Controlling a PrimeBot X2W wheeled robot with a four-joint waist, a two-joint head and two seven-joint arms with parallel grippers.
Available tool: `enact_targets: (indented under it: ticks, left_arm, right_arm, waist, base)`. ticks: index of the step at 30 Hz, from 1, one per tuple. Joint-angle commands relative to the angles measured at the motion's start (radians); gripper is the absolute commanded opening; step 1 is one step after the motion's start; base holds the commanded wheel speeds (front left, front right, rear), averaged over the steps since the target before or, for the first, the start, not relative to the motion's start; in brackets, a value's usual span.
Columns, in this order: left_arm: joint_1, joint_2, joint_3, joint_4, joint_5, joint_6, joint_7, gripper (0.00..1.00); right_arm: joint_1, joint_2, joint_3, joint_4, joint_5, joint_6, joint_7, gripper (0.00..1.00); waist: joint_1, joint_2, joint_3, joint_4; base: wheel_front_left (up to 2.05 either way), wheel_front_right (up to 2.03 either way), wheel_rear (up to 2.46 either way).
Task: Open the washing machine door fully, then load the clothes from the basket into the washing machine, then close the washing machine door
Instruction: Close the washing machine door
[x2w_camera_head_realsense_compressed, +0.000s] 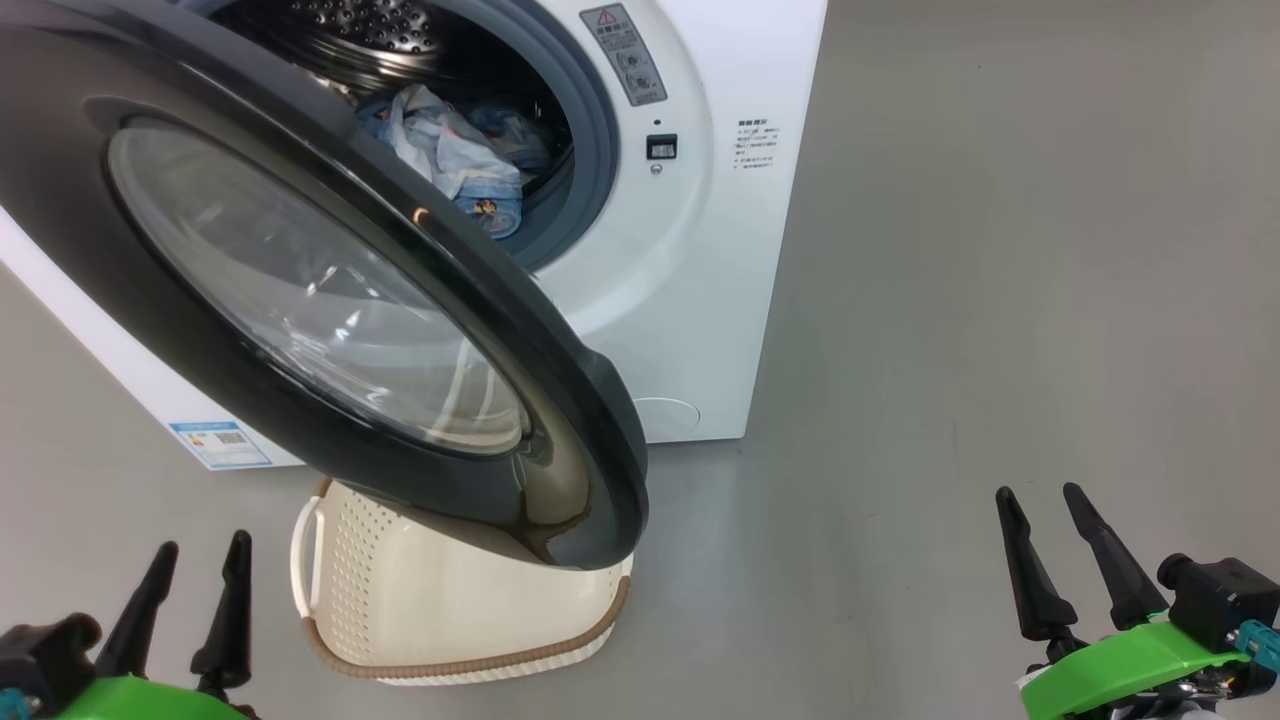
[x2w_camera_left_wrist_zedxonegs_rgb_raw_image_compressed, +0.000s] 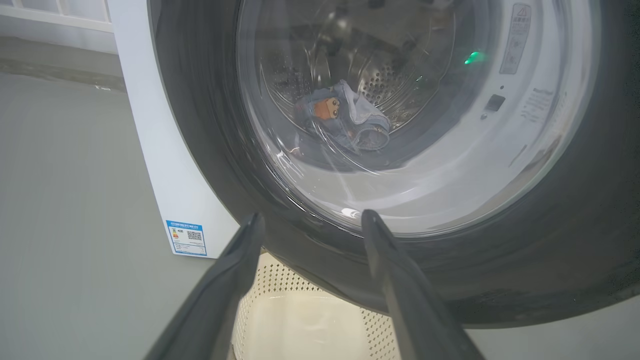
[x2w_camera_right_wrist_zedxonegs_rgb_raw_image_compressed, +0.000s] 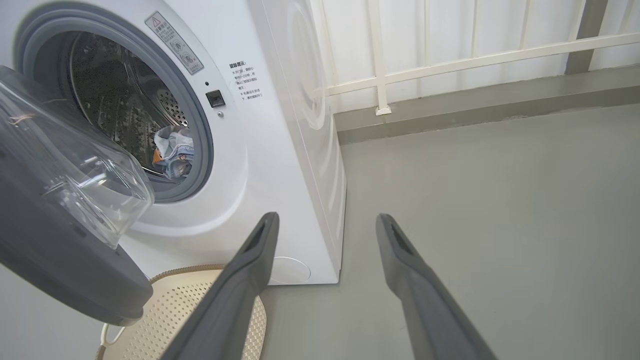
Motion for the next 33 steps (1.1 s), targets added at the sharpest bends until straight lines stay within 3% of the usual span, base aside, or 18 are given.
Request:
enact_targets:
  ticks: [1,10,15,32,33]
  left_arm:
    - [-0.014,0.023,0.052,-0.029,0.026,-0.002,-0.009,1.00]
    - [0.038,-0.100,0.157,-0.072,0.244,-0.002,-0.009,1.00]
    - [0.049,-0.153,0.177,-0.051,0.275,-0.002,-0.009,1.00]
    - [0.054,-0.173,0.175,-0.030,0.276,-0.002,-0.009,1.00]
    - [0.056,-0.174,0.175,-0.030,0.276,-0.002,-0.009,1.00]
  right_arm:
    - [0.009,-0.017,0.017,-0.027,-0.004,0.002,-0.005,1.00]
    - [0.012,-0.007,0.012,-0.026,-0.010,0.002,-0.005,1.00]
    - [0.015,-0.001,0.011,-0.023,-0.010,0.002,-0.005,1.00]
    - [0.011,0.003,0.019,-0.022,-0.008,0.002,-0.005,1.00]
    - [0.011,0.004,0.021,-0.023,-0.008,0.002,-0.005,0.79]
  waist:
    - [0.0000,-0.0001,0.000,-0.001]
    - [0.0000,-0.0001,0.002,0.003]
    - [0.0000,-0.0001,0.003,0.010]
    - [0.0000,-0.0001,-0.012,0.023]
    - [0.0000,-0.0001,-0.014,0.025]
  base:
    - [0.00,0.00,0.00]
    - [0.00,0.00,0.00]
    - [0.00,0.00,0.00]
    - [0.00,0.00,0.00]
    - [0.00,0.00,0.00]
